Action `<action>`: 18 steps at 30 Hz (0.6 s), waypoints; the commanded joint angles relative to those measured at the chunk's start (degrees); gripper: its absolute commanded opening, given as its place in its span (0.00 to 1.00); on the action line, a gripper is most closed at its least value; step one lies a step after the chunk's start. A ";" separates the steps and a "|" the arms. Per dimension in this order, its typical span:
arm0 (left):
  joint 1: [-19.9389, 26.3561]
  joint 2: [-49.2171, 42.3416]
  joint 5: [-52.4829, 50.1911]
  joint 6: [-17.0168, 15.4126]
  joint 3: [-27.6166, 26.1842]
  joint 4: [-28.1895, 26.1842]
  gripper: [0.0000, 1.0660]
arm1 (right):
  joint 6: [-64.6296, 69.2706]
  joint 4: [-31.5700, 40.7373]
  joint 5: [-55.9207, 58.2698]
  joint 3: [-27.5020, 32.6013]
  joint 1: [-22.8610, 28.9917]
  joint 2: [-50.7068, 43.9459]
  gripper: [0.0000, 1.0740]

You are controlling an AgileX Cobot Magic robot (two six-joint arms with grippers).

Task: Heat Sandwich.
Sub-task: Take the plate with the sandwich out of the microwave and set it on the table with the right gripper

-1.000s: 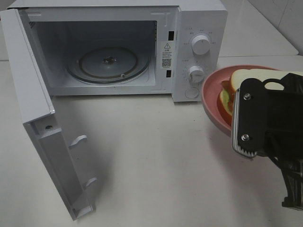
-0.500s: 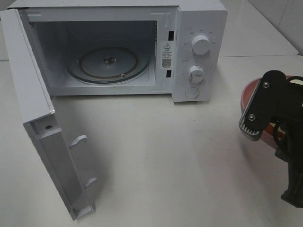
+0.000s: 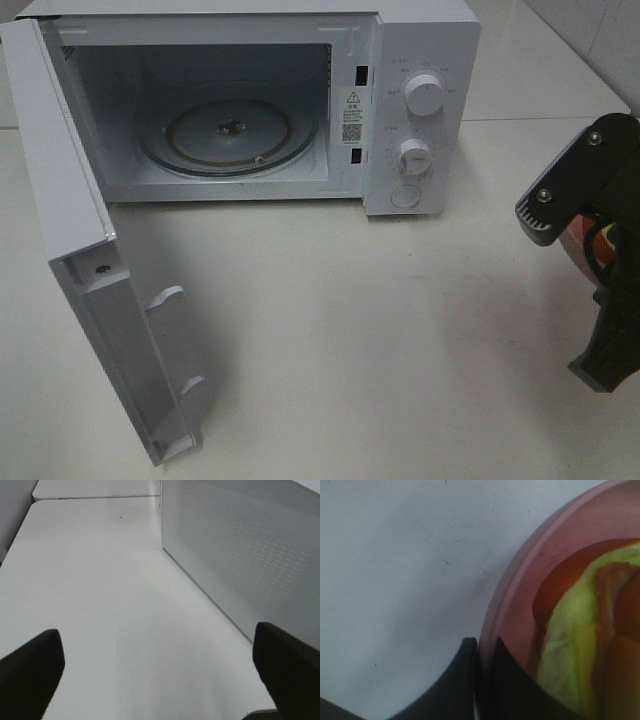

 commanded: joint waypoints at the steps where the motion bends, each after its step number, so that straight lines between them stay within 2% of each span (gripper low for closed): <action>1: 0.23 -1.20 -0.34 -0.17 0.23 0.17 0.91 | 2.01 -3.04 -0.34 -0.57 0.00 0.86 0.01; 8: 0.23 -1.20 -0.34 -0.17 0.23 0.17 0.91 | 4.98 -3.84 -1.32 -3.55 -1.78 6.47 0.02; 11: 0.23 -1.20 -0.34 -0.17 0.23 0.17 0.91 | 6.13 -3.90 -2.23 -5.90 -6.07 9.80 0.02; 18: 0.23 -1.20 -0.34 -0.17 0.23 0.17 0.91 | 5.96 -3.90 -5.16 -7.10 -11.34 14.55 0.02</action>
